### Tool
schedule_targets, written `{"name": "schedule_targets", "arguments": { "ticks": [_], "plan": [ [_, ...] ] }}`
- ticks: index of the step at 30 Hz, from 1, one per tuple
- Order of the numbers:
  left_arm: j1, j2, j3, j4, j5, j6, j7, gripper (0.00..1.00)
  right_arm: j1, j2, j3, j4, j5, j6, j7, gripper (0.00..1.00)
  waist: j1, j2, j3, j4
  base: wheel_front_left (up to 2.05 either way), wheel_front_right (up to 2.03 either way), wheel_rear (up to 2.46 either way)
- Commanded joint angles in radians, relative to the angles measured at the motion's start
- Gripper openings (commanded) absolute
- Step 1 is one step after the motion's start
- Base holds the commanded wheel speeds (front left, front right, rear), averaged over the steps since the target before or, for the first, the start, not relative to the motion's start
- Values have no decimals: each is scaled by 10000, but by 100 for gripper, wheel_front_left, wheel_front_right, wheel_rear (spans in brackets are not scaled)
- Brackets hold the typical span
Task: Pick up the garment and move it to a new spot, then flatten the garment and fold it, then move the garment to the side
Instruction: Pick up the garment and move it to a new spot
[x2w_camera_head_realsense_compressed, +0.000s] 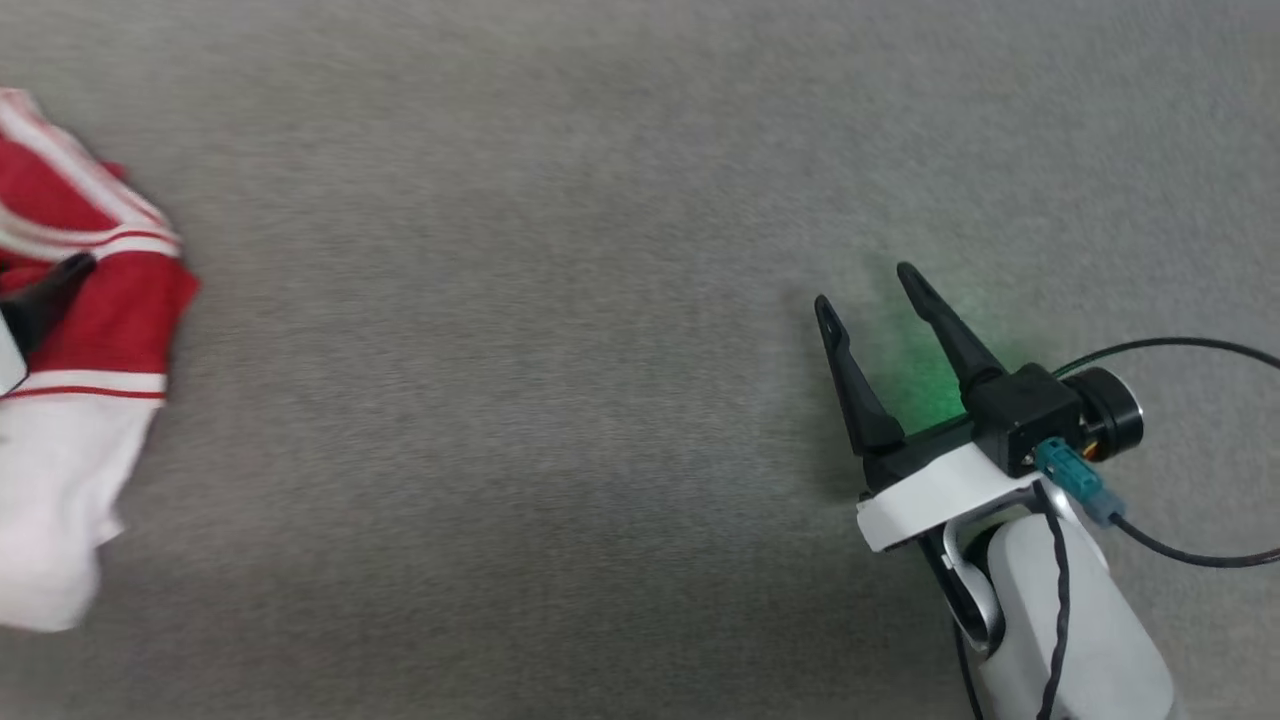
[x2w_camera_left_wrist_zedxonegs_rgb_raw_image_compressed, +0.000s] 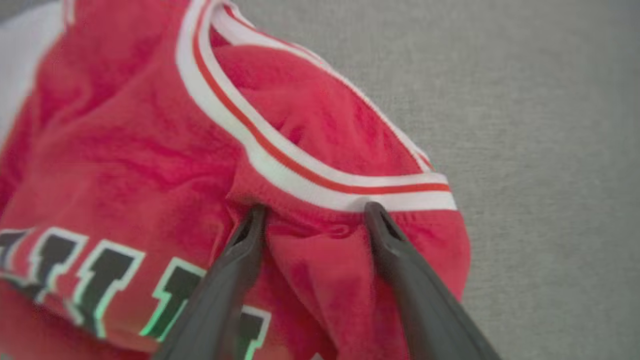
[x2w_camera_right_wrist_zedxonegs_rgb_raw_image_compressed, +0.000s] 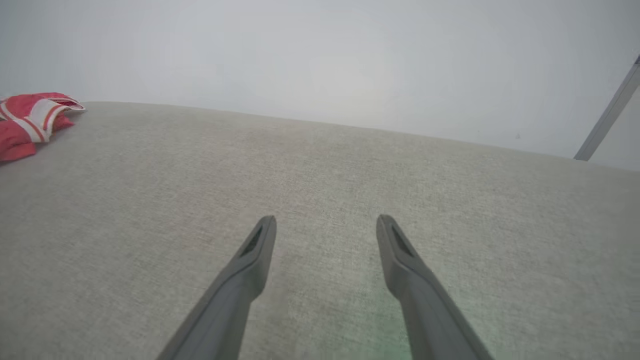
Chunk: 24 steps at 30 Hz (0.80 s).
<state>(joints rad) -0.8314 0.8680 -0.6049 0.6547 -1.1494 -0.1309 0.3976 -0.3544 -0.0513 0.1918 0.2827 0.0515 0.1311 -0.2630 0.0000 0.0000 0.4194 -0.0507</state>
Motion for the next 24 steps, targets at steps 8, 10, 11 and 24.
{"name": "schedule_targets", "arguments": {
  "ticks": [8,10,11,24],
  "plan": [
    [33,32,-982,944,-1048,20,936,100,-174,6,20,-390,69,-7,-22,100,0,0,1026,-1038,0,0,0],
    [54,-84,-1151,1149,-1174,28,866,57,-130,6,50,-396,64,-7,-24,100,0,0,1000,-1078,0,0,0],
    [70,-172,-1213,1226,-1280,28,855,27,-111,6,59,-397,62,-7,-24,100,0,0,954,-1091,0,0,0],
    [-1014,337,-2028,-280,-904,-5,-961,0,193,3,-123,-209,375,-7,-22,100,0,0,-252,-1113,0,0,0]
  ]
}}
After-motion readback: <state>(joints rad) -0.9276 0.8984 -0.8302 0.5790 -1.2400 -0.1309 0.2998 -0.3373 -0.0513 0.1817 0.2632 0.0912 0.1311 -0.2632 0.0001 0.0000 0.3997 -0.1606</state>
